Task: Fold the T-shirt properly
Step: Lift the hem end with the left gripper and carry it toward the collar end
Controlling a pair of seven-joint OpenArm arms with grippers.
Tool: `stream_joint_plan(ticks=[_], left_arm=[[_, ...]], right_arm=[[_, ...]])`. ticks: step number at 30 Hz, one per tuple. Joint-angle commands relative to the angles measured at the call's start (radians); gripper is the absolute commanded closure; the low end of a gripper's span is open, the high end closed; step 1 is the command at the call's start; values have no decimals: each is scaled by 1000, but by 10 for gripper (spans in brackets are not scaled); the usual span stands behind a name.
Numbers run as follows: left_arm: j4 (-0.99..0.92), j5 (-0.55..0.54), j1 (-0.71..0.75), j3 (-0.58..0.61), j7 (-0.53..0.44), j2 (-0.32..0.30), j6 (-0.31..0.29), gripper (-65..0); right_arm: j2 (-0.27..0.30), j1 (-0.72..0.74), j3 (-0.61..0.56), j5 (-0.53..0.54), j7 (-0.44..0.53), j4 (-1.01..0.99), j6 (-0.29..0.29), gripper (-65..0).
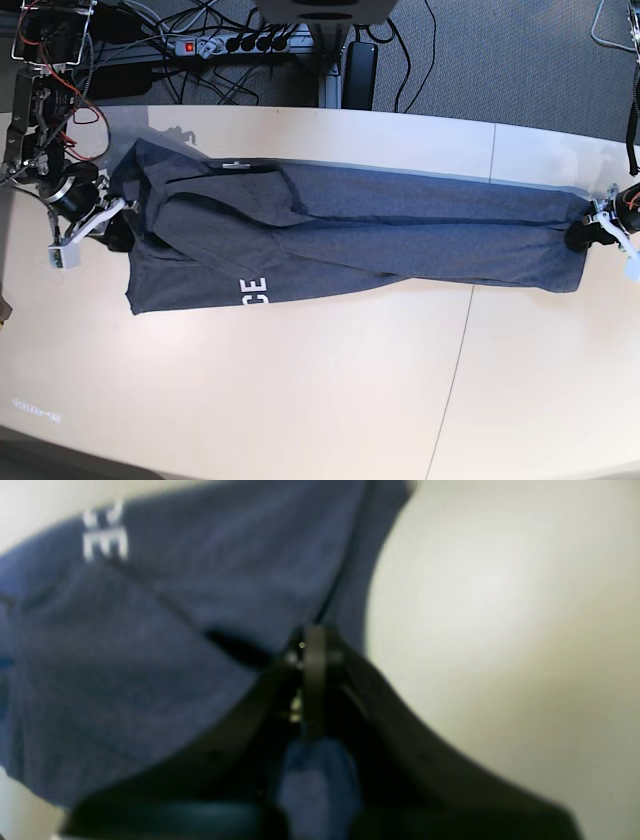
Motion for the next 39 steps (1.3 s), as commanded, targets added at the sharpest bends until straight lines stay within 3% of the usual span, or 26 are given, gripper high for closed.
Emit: stream_joint_plan(ticks=[1, 10, 19, 30, 35, 39], left_arm=[[8, -15, -14, -8, -13, -35, 7, 0], [54, 18, -13, -8, 14, -108, 7, 0], [420, 49, 15, -8, 92, -105, 7, 0], [901, 246, 199, -7, 60, 69, 17, 0], [952, 269, 233, 2, 43, 202, 17, 0], [952, 288, 233, 53, 43, 273, 17, 0]], right_arm=[[19, 15, 20, 16, 19, 28, 49, 0], [19, 13, 63, 16, -3, 38, 49, 0], [19, 13, 63, 15, -3, 37, 49, 0], [19, 13, 63, 7, -3, 37, 49, 0], [19, 13, 63, 2, -3, 37, 49, 0], [19, 13, 63, -14, -3, 37, 49, 0]])
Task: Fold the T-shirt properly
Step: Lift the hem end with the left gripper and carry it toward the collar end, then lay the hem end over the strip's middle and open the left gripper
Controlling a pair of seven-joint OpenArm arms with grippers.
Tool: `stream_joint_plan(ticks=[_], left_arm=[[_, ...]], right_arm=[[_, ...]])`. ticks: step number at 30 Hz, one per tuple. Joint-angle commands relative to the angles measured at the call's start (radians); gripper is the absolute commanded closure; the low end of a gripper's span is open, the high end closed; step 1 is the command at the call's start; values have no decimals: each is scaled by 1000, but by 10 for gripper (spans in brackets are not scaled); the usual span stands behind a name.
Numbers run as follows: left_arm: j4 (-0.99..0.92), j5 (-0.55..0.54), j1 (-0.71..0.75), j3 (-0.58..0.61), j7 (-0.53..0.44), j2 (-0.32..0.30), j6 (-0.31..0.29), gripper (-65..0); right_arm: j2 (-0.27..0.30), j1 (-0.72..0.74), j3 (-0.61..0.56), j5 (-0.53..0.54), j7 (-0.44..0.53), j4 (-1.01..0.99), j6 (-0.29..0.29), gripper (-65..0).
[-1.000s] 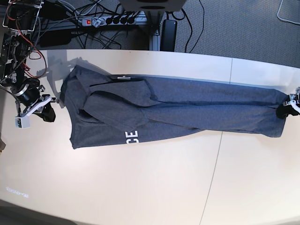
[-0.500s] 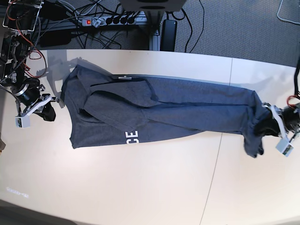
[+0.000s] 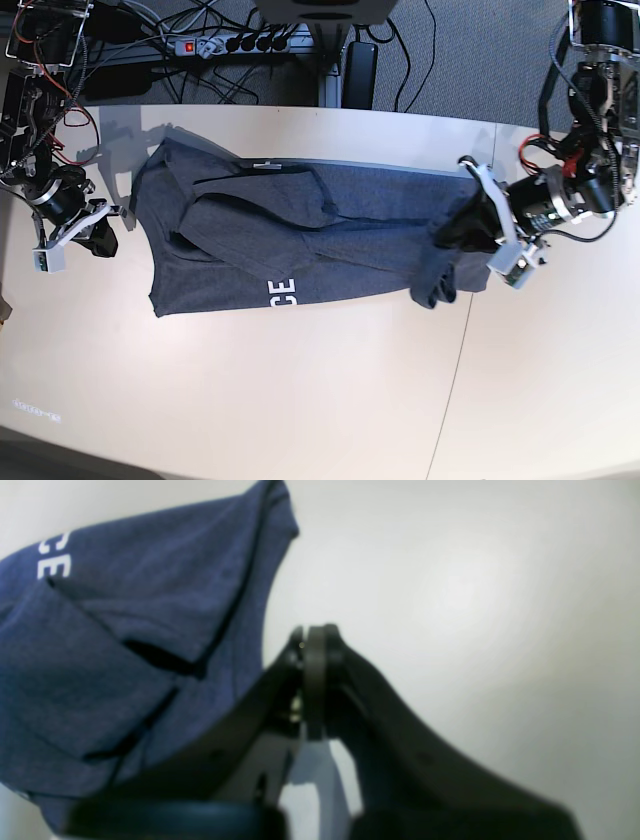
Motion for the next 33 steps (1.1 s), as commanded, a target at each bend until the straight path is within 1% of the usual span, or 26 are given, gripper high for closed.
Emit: stream_joint_plan(ticks=[1, 5, 8, 15, 20, 26, 33], left_arm=[[18, -5, -11, 15, -24, 5, -3, 0], [17, 83, -11, 90, -53, 71, -3, 0], [8, 148, -11, 113, -76, 116, -3, 0], [-18, 150, -23, 113, -80, 197, -3, 0], [-19, 151, -24, 113, -85, 256, -3, 0], [-19, 210, -24, 113, -132, 298, -3, 0], [-45, 210, -36, 133, -132, 335, -3, 0]], right_arm=[[19, 13, 9, 11, 21, 16, 50, 0], [19, 13, 9, 11, 21, 16, 50, 0], [19, 13, 9, 11, 14, 16, 50, 0], [19, 13, 9, 12, 10, 16, 50, 0], [19, 13, 9, 12, -13, 16, 50, 0], [19, 13, 9, 12, -16, 16, 50, 0], [19, 13, 9, 12, -16, 16, 50, 0]])
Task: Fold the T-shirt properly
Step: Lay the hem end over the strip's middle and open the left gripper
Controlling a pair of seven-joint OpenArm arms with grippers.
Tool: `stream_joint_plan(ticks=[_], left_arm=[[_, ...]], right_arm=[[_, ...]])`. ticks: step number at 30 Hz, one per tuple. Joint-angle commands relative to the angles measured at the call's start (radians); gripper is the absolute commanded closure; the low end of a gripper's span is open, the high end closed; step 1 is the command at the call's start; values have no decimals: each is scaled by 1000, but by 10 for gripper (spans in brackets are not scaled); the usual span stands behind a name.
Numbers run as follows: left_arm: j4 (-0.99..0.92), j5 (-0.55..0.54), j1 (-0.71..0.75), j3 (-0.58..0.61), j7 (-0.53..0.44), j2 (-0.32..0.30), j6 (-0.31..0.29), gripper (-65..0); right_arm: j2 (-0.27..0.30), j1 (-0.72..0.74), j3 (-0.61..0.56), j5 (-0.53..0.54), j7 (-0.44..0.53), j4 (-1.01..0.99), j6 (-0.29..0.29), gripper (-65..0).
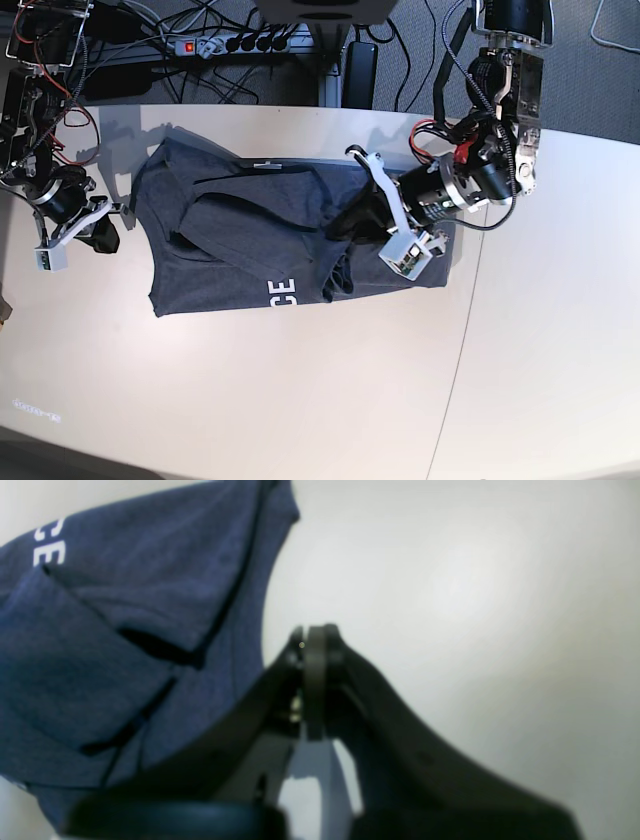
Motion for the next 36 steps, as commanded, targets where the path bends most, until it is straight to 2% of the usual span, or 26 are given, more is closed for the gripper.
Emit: stream_joint_plan(ticks=[1, 4, 8, 10, 18, 27, 36], left_arm=[[5, -15, -24, 6, -25, 10, -3, 0], [-38, 21, -55, 36, -26, 16, -3, -16], [-90, 47, -80, 76, -28, 37, -3, -271], [-109, 47, -79, 95, -27, 56, -3, -353], [-110, 58, -94, 125, -24, 144, -2, -357], [-110, 13, -117, 121, 10, 143, -3, -356], [-110, 16, -118, 121, 10, 143, -3, -356]], right_arm=[[19, 13, 9, 13, 18, 16, 49, 0], [19, 10, 9, 13, 18, 16, 49, 0], [19, 10, 9, 16, 18, 16, 49, 0], [19, 10, 9, 16, 18, 16, 49, 0], [19, 10, 9, 16, 19, 16, 49, 0], [19, 10, 9, 16, 19, 16, 49, 0], [19, 11, 9, 16, 23, 16, 49, 0]])
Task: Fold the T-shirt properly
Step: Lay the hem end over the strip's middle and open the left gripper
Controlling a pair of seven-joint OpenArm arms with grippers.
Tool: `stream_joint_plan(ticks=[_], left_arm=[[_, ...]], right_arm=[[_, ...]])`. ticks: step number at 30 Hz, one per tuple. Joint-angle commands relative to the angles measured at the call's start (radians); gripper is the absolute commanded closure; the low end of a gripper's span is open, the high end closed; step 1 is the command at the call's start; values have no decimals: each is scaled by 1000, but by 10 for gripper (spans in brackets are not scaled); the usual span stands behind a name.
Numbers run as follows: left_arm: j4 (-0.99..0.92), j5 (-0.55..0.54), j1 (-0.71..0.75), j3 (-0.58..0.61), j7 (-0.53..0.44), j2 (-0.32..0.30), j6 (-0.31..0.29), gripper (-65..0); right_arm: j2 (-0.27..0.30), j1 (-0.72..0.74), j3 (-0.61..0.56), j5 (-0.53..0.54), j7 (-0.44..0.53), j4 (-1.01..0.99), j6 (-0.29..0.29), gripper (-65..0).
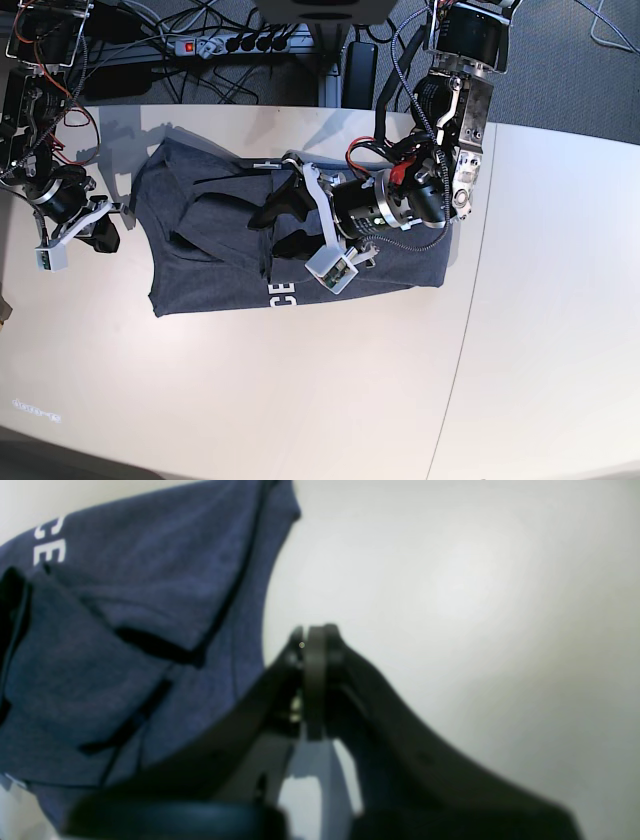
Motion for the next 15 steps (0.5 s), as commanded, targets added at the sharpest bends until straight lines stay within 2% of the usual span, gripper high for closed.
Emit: stream_joint_plan(ticks=[1, 3, 7, 12, 13, 15], left_arm=[[17, -22, -16, 0, -17, 5, -3, -356], [18, -43, -16, 0, 6, 5, -3, -356], [19, -152, -21, 0, 41, 6, -12, -356], [25, -162, -62, -15, 53, -2, -12, -348], [25, -151, -69, -27, 53, -11, -12, -319], [25, -123, -76, -57, 52, -35, -12, -218]], right_arm=[[19, 11, 9, 16, 25, 16, 50, 0], [19, 11, 9, 16, 25, 16, 50, 0], [19, 11, 9, 15, 25, 16, 50, 0], [19, 11, 9, 16, 25, 16, 50, 0], [19, 11, 9, 15, 25, 16, 50, 0], [19, 11, 9, 15, 25, 16, 50, 0]])
